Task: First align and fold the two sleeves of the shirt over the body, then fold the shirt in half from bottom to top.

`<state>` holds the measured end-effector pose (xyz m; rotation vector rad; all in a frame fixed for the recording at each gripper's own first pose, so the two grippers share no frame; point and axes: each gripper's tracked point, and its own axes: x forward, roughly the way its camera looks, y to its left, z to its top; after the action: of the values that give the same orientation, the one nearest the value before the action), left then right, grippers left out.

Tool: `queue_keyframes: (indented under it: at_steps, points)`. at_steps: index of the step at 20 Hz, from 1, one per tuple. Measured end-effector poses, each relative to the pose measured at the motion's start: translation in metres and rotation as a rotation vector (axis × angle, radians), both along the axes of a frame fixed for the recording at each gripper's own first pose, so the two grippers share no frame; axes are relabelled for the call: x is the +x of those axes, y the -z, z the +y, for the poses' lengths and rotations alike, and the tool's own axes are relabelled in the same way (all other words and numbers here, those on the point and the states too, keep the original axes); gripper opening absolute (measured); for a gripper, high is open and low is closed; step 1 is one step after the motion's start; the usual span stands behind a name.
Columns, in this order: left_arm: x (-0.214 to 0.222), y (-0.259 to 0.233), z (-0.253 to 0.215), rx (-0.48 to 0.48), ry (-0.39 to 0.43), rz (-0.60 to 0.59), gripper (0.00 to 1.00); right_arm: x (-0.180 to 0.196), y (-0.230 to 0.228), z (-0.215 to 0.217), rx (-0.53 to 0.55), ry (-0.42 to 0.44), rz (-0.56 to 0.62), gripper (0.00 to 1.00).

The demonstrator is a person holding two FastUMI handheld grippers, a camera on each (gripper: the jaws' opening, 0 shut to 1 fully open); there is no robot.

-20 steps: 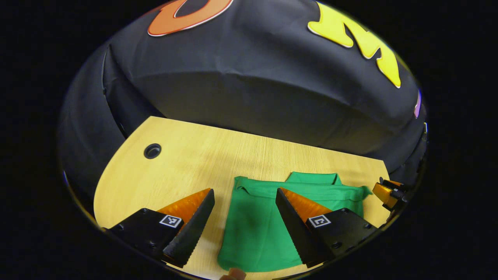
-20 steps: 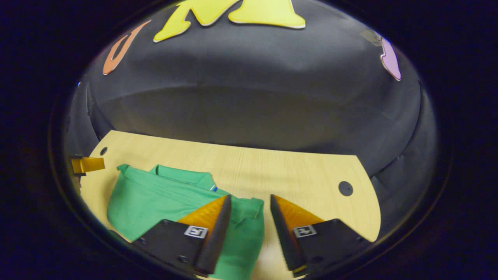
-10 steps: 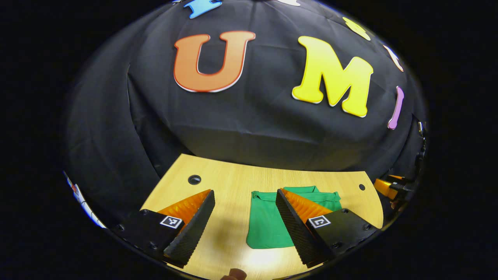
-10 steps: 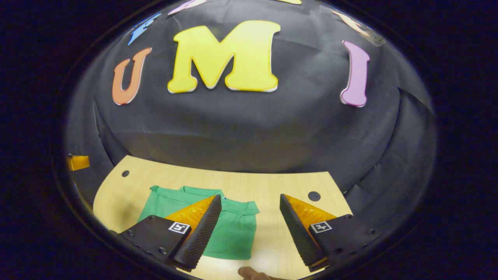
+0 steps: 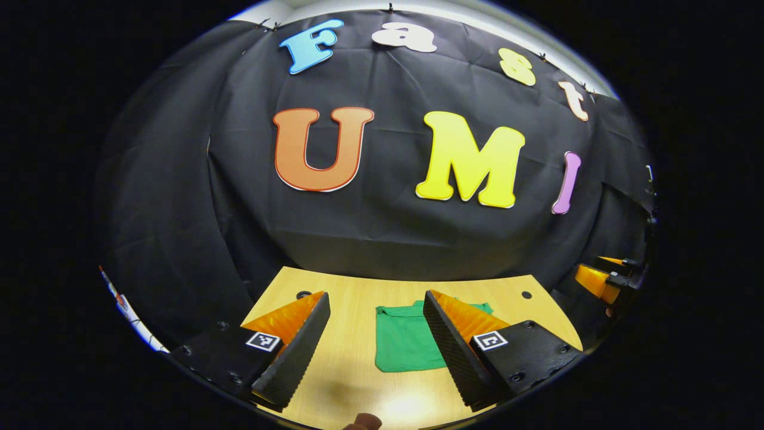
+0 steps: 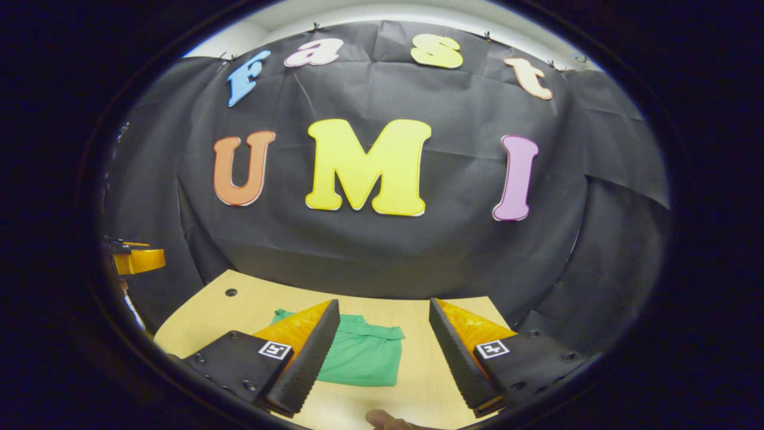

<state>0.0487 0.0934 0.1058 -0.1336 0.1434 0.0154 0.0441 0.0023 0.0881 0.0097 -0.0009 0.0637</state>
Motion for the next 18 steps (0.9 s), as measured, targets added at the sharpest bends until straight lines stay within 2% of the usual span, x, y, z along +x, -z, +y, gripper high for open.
queue_keyframes:
  at_steps: [3,7,11,18]
  points:
    - [-0.028,0.005,-0.003,0.06,-0.007,-0.027,1.0,-0.037,-0.005,0.011,-0.006,-0.038,-0.045,0.96]
    - [-0.059,0.004,-0.01,0.15,-0.017,-0.076,1.0,-0.08,-0.001,0.016,-0.017,-0.027,-0.085,0.94]
    - [-0.081,0.008,-0.024,0.143,0.001,-0.086,1.0,-0.113,0.014,0.022,0.013,-0.012,-0.092,0.94]
    - [-0.104,0.003,-0.04,0.145,0.024,-0.136,1.0,-0.134,0.024,0.015,-0.008,0.052,-0.105,0.94]
